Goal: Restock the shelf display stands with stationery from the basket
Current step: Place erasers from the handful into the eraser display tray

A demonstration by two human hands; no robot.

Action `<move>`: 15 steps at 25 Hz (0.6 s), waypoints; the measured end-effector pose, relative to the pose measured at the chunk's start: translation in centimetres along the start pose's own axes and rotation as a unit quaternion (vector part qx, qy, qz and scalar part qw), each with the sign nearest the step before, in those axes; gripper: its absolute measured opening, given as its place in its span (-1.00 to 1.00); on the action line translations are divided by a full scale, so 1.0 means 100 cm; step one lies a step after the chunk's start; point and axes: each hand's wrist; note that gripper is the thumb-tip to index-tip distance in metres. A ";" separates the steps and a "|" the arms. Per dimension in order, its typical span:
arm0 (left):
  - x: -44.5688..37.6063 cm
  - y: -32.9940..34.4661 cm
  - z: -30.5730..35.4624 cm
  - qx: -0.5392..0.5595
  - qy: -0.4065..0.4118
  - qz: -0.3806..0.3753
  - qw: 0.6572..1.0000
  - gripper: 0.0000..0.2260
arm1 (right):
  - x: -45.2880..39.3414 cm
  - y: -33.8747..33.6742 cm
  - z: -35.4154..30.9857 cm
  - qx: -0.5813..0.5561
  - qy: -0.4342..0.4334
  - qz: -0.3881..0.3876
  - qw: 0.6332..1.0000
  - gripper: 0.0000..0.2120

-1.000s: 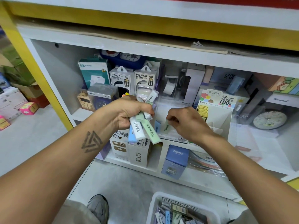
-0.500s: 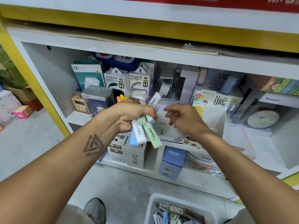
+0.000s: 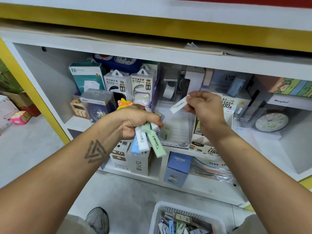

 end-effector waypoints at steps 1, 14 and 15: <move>0.000 -0.004 0.003 0.016 0.002 0.007 1.000 -0.78 | 0.000 -0.006 0.000 0.049 -0.039 0.001 0.998 -0.92; 0.010 -0.002 0.006 0.031 0.047 0.052 0.997 -0.53 | 0.028 -0.013 0.024 0.443 -0.226 -0.198 0.845 -0.87; 0.009 -0.001 0.006 0.040 0.050 0.054 0.997 -0.49 | 0.028 -0.013 0.025 0.448 -0.224 -0.200 0.842 -0.87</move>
Point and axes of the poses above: each hand's wrist, its own x-axis away from the middle knuckle, its own y-axis out of the palm, z = x × y, and after that the axes turned 7 degrees about x, right-handed
